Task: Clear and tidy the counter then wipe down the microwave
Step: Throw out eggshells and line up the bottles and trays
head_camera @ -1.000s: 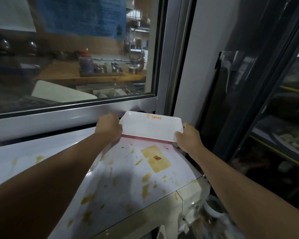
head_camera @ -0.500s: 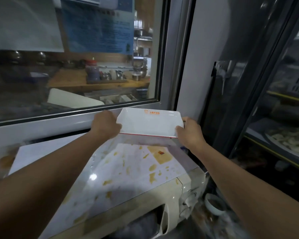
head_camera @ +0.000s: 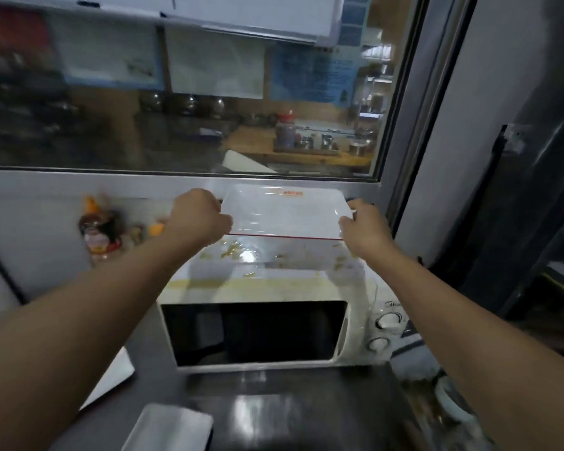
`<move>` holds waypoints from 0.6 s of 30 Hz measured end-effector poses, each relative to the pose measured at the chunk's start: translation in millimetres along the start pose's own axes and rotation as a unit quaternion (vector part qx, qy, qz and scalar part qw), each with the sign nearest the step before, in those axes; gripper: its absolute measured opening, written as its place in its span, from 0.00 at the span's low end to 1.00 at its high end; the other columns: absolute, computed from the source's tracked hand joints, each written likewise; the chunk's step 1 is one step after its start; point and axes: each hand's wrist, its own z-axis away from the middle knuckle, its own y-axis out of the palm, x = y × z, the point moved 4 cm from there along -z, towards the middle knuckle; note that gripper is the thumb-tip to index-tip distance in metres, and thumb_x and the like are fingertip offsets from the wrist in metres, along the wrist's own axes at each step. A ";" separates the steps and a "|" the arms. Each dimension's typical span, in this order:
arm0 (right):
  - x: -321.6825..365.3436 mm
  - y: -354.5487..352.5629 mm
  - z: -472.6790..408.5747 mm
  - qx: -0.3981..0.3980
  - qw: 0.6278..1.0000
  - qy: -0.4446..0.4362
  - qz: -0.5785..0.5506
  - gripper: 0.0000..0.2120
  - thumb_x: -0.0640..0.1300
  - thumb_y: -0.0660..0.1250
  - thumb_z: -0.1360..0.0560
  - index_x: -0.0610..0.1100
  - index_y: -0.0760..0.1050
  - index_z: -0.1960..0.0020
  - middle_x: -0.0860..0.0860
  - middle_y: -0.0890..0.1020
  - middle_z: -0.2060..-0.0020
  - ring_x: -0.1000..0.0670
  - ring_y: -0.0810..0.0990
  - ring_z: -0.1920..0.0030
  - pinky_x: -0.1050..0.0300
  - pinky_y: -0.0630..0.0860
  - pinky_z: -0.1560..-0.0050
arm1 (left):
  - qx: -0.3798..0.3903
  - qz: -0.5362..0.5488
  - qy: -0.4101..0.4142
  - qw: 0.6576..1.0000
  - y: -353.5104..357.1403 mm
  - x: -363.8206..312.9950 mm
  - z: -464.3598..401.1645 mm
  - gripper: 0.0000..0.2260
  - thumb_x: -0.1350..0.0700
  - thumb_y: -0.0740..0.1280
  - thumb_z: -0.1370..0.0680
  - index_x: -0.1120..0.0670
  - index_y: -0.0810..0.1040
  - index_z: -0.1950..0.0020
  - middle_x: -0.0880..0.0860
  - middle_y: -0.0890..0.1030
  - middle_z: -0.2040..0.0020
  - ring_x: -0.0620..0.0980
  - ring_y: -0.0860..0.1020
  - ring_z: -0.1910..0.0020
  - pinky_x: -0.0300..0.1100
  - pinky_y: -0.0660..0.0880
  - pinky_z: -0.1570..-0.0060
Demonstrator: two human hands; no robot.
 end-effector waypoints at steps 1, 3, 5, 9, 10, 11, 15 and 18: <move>5.7 4.2 8.4 0.010 1.000 -0.006 -0.005 0.16 0.40 0.58 0.23 0.42 0.72 0.36 0.42 0.80 0.46 0.40 0.78 0.48 0.59 0.69 0.60 | -0.009 0.002 -0.017 1.000 -9.1 8.9 15.3 0.08 0.58 0.71 0.30 0.63 0.82 0.56 0.61 0.83 0.56 0.57 0.78 0.58 0.41 0.69 0.62; 19.0 12.6 28.0 0.031 0.999 -0.023 -0.006 0.18 0.40 0.58 0.24 0.44 0.72 0.35 0.43 0.80 0.44 0.40 0.78 0.47 0.59 0.69 0.59 | -0.026 0.002 -0.050 0.998 -26.4 26.2 47.2 0.09 0.59 0.71 0.30 0.62 0.82 0.55 0.60 0.83 0.55 0.57 0.79 0.57 0.42 0.71 0.61; 33.0 21.3 51.3 0.056 0.998 -0.039 -0.007 0.19 0.39 0.57 0.23 0.44 0.70 0.33 0.44 0.78 0.41 0.41 0.77 0.45 0.57 0.69 0.56 | -0.035 -0.002 -0.078 0.996 -41.8 43.2 77.0 0.10 0.58 0.71 0.30 0.62 0.81 0.52 0.59 0.82 0.52 0.58 0.79 0.52 0.44 0.75 0.56; 55.1 45.7 94.4 0.100 0.992 -0.073 -0.004 0.20 0.39 0.57 0.23 0.42 0.68 0.32 0.42 0.77 0.39 0.42 0.75 0.40 0.57 0.70 0.47 | -0.037 0.002 -0.129 0.991 -67.3 79.1 130.4 0.09 0.59 0.71 0.30 0.60 0.80 0.50 0.58 0.83 0.52 0.58 0.80 0.53 0.43 0.74 0.55; 58.8 53.5 104.9 0.116 0.990 -0.078 -0.008 0.20 0.38 0.57 0.23 0.41 0.67 0.31 0.42 0.76 0.39 0.42 0.75 0.41 0.57 0.70 0.49 | -0.041 0.007 -0.140 0.989 -72.2 87.4 142.9 0.08 0.60 0.71 0.30 0.60 0.80 0.51 0.58 0.83 0.53 0.59 0.80 0.53 0.44 0.74 0.55; 61.6 62.2 115.2 0.135 0.988 -0.080 -0.013 0.20 0.38 0.57 0.23 0.41 0.67 0.31 0.42 0.76 0.39 0.42 0.75 0.42 0.58 0.70 0.51 | -0.047 0.010 -0.153 0.987 -77.2 95.8 155.5 0.07 0.61 0.71 0.30 0.60 0.80 0.53 0.58 0.83 0.54 0.59 0.80 0.53 0.43 0.74 0.56; 68.7 96.6 154.4 0.187 0.978 -0.095 -0.012 0.19 0.37 0.56 0.23 0.41 0.67 0.32 0.43 0.76 0.40 0.43 0.75 0.44 0.58 0.70 0.52 | -0.051 0.022 -0.218 0.974 -85.0 138.2 200.4 0.06 0.61 0.71 0.32 0.60 0.79 0.57 0.56 0.82 0.58 0.55 0.79 0.58 0.40 0.70 0.62; 71.6 123.0 181.9 0.215 0.971 -0.103 0.010 0.18 0.35 0.56 0.24 0.41 0.70 0.35 0.43 0.78 0.43 0.43 0.75 0.47 0.58 0.68 0.55 | -0.032 0.022 -0.251 0.967 -83.3 168.7 230.1 0.09 0.60 0.70 0.32 0.61 0.79 0.54 0.59 0.83 0.56 0.59 0.80 0.55 0.44 0.76 0.57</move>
